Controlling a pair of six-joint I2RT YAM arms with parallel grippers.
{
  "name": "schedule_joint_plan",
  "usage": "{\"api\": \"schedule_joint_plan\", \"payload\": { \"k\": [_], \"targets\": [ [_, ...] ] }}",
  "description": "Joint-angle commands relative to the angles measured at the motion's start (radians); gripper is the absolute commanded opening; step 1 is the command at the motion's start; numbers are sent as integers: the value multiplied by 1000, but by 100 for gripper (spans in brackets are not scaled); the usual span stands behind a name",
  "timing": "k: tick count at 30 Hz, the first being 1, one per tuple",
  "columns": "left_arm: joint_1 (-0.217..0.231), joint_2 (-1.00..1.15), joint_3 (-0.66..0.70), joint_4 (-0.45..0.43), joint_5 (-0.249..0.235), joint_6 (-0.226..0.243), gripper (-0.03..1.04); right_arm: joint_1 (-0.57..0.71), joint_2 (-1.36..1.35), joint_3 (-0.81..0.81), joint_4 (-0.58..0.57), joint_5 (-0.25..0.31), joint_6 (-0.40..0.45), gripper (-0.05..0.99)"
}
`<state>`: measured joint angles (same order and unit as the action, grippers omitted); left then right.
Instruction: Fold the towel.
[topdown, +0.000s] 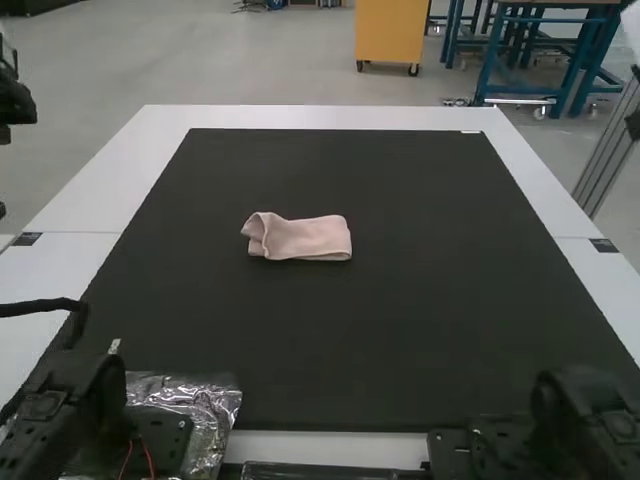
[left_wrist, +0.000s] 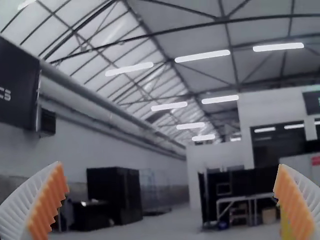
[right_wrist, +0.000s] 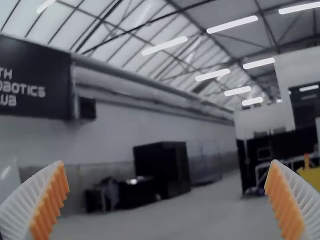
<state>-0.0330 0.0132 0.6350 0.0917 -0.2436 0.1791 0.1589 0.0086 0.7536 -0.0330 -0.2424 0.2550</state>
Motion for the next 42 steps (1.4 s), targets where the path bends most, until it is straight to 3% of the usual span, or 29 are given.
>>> {"api": "schedule_joint_plan", "payload": {
  "k": [1,6,7,9,10,12,13,14,15,16,17,19,21,24,25,29,32,35,39,42],
  "targets": [
    [25,-12,3,-35,-14,26,97,-53,-7,9,-33,2,10,90],
    [61,-13,6,-55,13,13,97,-88,-7,0,-30,37,16,90],
    [67,-13,-11,-64,41,13,97,-90,-7,-22,-21,74,3,90],
    [73,-13,-63,-61,150,17,97,-88,-7,-77,22,152,-128,90],
    [73,-13,-95,-53,191,20,97,-88,-9,-112,31,207,-134,91],
    [73,-13,-172,-35,208,22,97,-87,-7,-194,53,258,-152,91],
    [74,-13,-215,-4,205,20,97,-87,-7,-238,71,298,-184,91],
    [73,-13,-255,28,208,17,97,-87,-7,-283,85,301,-224,91],
    [71,-13,-296,75,217,0,97,-85,-9,-332,108,267,-270,91],
    [70,-13,-337,137,230,-47,97,-84,-7,-378,137,245,-338,91],
    [68,-13,-377,195,241,-70,97,-84,-7,-421,176,245,-361,91],
    [68,-13,-443,270,256,-76,97,-85,-7,-524,318,356,-361,91],
    [68,-13,-498,309,257,-87,97,-85,-7,-623,466,408,-421,91],
    [68,-13,-554,329,256,-122,97,-85,-7,-744,565,525,-497,91],
    [70,-13,-569,336,254,-135,97,-85,-7,-758,555,535,-504,91],
    [74,-13,-624,302,194,-138,97,-91,-7,-754,369,538,-408,91],
    [73,-13,-635,183,138,-153,97,-91,-9,-754,249,538,-379,91],
    [74,-13,-635,68,78,-263,97,-93,-7,-754,137,538,-359,91],
    [74,-13,-635,-64,76,-290,97,-91,-9,-754,96,519,-367,91],
    [74,-13,-635,-76,76,-299,97,-91,-7,-752,88,489,-367,91]
  ]
}}
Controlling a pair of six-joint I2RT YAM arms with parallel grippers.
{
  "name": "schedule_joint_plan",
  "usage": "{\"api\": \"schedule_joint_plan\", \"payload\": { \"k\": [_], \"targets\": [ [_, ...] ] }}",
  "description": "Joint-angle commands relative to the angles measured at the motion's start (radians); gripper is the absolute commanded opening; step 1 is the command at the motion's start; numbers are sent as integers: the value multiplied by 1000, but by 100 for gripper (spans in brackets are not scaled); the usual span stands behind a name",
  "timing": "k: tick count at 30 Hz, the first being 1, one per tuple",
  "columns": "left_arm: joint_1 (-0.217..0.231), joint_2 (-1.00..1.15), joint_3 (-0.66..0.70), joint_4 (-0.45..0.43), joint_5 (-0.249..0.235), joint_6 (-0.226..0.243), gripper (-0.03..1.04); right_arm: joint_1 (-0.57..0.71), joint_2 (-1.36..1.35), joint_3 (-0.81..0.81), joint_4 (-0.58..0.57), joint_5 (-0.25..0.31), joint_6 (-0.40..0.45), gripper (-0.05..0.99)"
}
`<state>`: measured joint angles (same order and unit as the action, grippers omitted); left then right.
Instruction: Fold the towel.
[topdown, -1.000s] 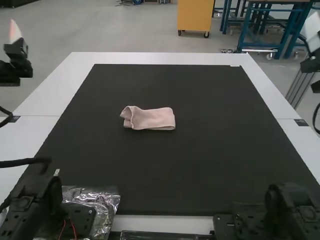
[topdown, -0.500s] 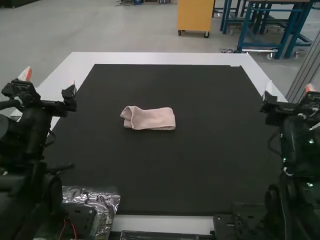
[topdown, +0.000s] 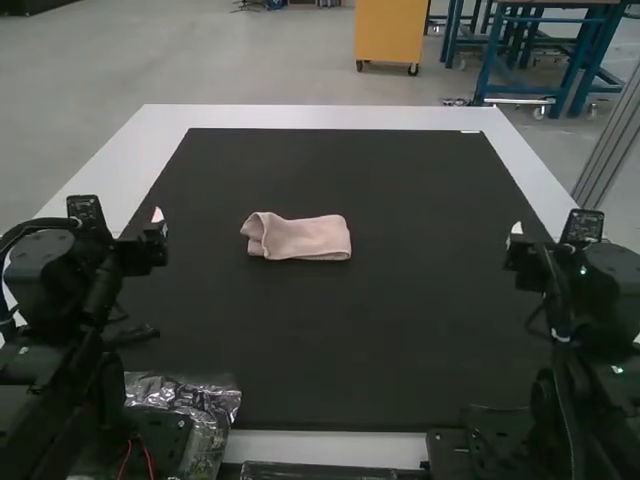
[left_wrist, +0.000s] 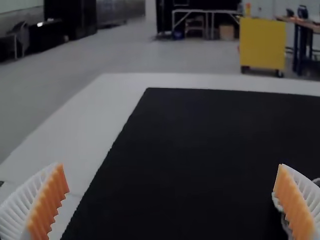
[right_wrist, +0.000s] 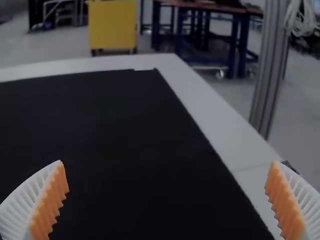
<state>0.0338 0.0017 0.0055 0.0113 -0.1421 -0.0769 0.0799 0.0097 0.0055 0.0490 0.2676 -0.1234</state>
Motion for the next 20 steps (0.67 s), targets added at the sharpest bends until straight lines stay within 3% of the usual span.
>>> {"api": "schedule_joint_plan", "payload": {
  "k": [1,4,5,20],
  "targets": [
    [8,-2,-6,4,-24,-46,97,-14,-8,-6,0,-39,13,91],
    [8,-2,-6,-1,-24,-63,97,-11,-10,-6,-31,-172,13,91],
    [8,-2,-6,-1,-24,-63,97,-11,-8,-6,-31,-183,13,91],
    [8,-2,-6,-2,-24,-63,97,-11,-10,-6,-32,-183,13,91]
  ]
}}
